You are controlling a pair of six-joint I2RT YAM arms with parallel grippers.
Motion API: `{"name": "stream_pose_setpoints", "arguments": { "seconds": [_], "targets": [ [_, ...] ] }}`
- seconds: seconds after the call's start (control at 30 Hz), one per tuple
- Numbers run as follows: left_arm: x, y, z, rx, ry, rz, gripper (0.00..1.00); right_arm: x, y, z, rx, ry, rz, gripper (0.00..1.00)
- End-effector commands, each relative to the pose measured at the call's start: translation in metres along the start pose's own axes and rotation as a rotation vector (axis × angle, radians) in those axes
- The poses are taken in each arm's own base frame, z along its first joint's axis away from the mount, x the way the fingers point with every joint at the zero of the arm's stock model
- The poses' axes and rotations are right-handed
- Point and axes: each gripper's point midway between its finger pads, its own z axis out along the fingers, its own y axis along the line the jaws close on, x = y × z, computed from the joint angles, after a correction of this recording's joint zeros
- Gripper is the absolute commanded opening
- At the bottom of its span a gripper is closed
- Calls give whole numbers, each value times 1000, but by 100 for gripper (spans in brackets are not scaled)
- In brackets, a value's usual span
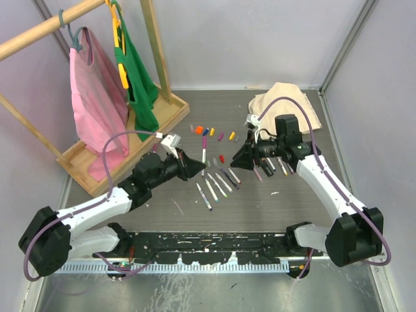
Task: Open the pen caps
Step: Pick up the pen from the center of the board.
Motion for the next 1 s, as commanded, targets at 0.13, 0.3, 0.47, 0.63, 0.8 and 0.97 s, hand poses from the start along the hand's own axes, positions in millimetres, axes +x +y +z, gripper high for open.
{"name": "stream_pose_setpoints", "arguments": {
  "seconds": [0.13, 0.3, 0.47, 0.63, 0.8, 0.97],
  "targets": [
    [-39, -85, 4, 238, -304, 17, 0, -35, 36, -11, -118, -139, -109, 45],
    [-36, -107, 7, 279, -365, 17, 0, -40, 47, -15, -182, -178, -92, 46],
    [-36, -115, 9, 295, -395, 8, 0, -44, 55, -20, -205, -203, -90, 47],
    [-34, -121, 11, 303, -400, 3, 0, -49, 58, -24, -206, -232, -93, 49],
    [-26, -125, 18, 307, -386, 8, 0, -49, 57, -24, -205, -238, -77, 49],
    [-21, -131, 23, 318, -372, 17, 0, -52, 56, -23, -193, -258, -59, 50]
  ]
}}
